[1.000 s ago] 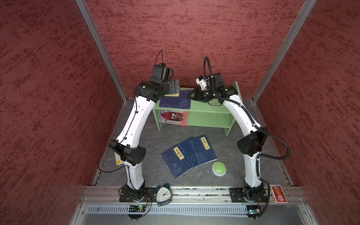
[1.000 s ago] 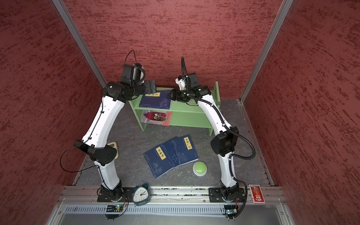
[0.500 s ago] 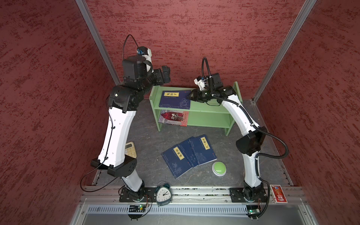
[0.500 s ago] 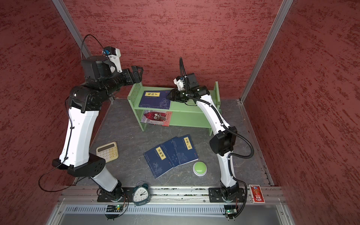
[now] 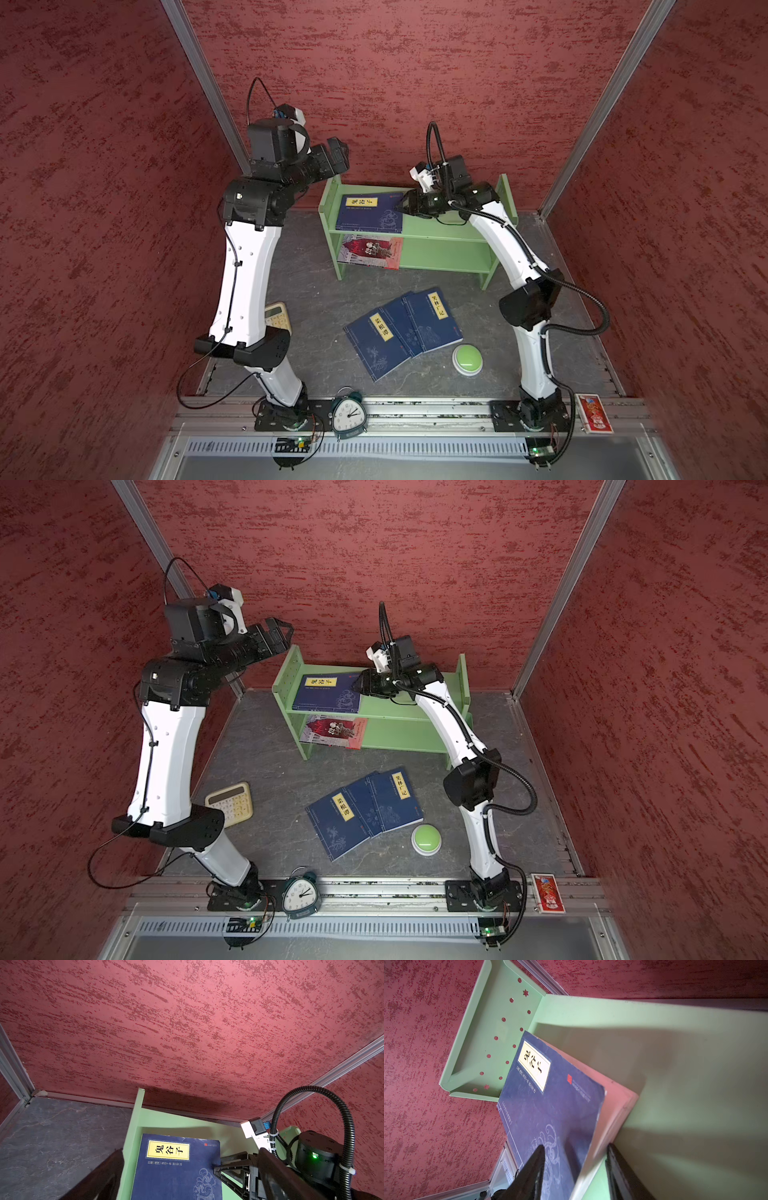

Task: Stacking books/files
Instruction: Move the book to the bookshelf.

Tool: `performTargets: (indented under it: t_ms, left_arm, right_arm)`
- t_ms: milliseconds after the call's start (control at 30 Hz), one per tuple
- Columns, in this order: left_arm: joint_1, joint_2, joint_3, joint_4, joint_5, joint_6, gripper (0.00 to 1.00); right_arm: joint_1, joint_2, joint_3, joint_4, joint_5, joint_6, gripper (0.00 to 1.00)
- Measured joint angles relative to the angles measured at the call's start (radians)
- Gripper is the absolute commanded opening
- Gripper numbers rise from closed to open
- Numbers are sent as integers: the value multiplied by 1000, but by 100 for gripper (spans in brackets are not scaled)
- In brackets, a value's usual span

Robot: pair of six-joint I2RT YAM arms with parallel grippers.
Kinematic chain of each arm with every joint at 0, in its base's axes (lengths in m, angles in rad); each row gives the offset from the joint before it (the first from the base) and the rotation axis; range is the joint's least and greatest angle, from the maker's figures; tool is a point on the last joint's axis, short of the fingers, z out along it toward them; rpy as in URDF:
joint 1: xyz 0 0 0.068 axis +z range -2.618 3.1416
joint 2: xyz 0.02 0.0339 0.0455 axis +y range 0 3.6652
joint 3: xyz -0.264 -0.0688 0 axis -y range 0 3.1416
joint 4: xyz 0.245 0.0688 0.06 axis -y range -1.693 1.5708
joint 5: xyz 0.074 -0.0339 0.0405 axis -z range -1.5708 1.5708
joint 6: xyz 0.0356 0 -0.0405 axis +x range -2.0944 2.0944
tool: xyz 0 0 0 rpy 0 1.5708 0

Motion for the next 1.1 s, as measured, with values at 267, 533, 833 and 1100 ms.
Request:
performTargets:
  t_ms: [267,533,833,1100]
  left_arm:
    - [12,0,-21,0,32,-18,99]
    - [14,-24,-117,2,66,-18,99]
    - [16,-80,-183,21,84,-18,99]
    - [17,-106,-223,43,101,-18,99]
  right_arm:
    - [6,0,0,3,1,21,50]
    - [18,1,0,8,6,42,50]
    - [28,5,0,24,13,61,50]
    - [31,10,2,36,13,76,52]
